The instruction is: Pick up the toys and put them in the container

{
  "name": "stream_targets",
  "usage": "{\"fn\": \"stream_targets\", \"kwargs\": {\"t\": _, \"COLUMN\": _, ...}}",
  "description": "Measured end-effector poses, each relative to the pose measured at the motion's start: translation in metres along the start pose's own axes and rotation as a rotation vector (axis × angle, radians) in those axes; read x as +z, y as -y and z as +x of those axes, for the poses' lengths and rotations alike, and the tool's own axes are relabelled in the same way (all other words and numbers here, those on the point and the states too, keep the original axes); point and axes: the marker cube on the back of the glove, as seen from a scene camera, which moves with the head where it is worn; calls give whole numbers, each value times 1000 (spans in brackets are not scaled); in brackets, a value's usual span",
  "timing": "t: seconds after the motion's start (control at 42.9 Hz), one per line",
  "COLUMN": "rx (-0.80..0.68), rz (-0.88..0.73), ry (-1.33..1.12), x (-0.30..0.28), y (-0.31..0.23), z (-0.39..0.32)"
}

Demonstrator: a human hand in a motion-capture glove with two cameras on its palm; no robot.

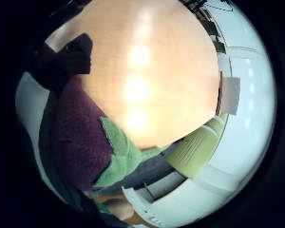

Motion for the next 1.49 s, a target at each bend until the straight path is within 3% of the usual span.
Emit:
{"fn": "stream_targets", "kwargs": {"t": 0.233, "rx": -35, "rz": 128, "ry": -5, "x": -7, "y": -1, "z": 2}}
{"fn": "stream_targets", "kwargs": {"t": 0.583, "rx": -65, "rz": 155, "ry": 14, "x": -25, "y": 32, "z": 5}}
{"fn": "stream_targets", "kwargs": {"t": 0.932, "rx": -120, "rz": 279, "ry": 1, "x": -131, "y": 73, "z": -39}}
{"fn": "stream_targets", "kwargs": {"t": 1.189, "rx": -207, "rz": 381, "ry": -27, "x": -236, "y": 110, "z": -118}}
{"fn": "stream_targets", "kwargs": {"t": 1.492, "rx": -382, "rz": 461, "ry": -56, "x": -328, "y": 133, "z": -269}}
